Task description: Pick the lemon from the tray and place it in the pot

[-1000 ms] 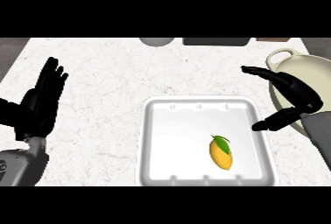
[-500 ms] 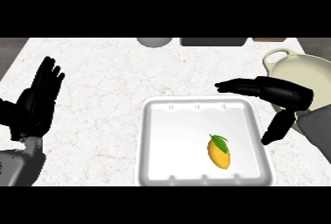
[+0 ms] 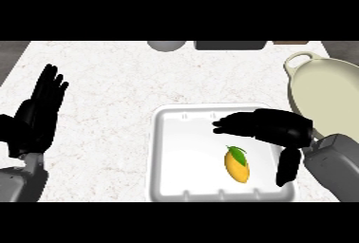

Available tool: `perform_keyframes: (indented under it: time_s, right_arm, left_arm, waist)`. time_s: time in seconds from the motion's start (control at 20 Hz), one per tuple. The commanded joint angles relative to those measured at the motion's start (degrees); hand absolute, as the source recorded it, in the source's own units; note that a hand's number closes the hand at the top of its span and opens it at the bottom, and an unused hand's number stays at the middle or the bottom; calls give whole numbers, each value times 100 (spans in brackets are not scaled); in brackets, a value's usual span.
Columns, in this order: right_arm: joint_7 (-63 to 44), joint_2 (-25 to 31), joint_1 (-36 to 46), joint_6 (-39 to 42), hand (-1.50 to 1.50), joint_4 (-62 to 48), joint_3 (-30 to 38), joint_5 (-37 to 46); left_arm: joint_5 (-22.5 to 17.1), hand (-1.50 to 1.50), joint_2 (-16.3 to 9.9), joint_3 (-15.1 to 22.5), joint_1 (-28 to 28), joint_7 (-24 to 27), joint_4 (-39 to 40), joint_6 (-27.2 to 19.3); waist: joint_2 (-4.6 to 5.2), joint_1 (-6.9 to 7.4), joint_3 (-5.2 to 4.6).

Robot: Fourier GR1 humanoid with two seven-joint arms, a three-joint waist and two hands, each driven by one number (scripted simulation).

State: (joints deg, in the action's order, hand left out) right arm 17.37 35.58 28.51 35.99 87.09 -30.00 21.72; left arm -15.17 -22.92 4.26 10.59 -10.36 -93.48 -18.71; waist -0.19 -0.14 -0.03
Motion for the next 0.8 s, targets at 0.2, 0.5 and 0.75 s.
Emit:
perform_keyframes:
  time_s: [0.2, 0.5, 0.75]
  right_arm:
    - [197, -89, -854, 165, -150, 427, 300, 738]
    - [-583, -769, -479, 172, -150, 156, 141, 1519]
    - [-48, -858, -1092, 31, -150, 223, 310, 1995]
  left_arm:
    - [160, 0, 66, -286, 134, -353, -192, 264]
    - [336, 0, 373, -307, 184, 88, 282, 383]
    - [377, 0, 472, -537, -141, 157, 161, 701]
  waist:
    - [14, 17, 5]
    - [20, 31, 3]
    - [17, 20, 3]
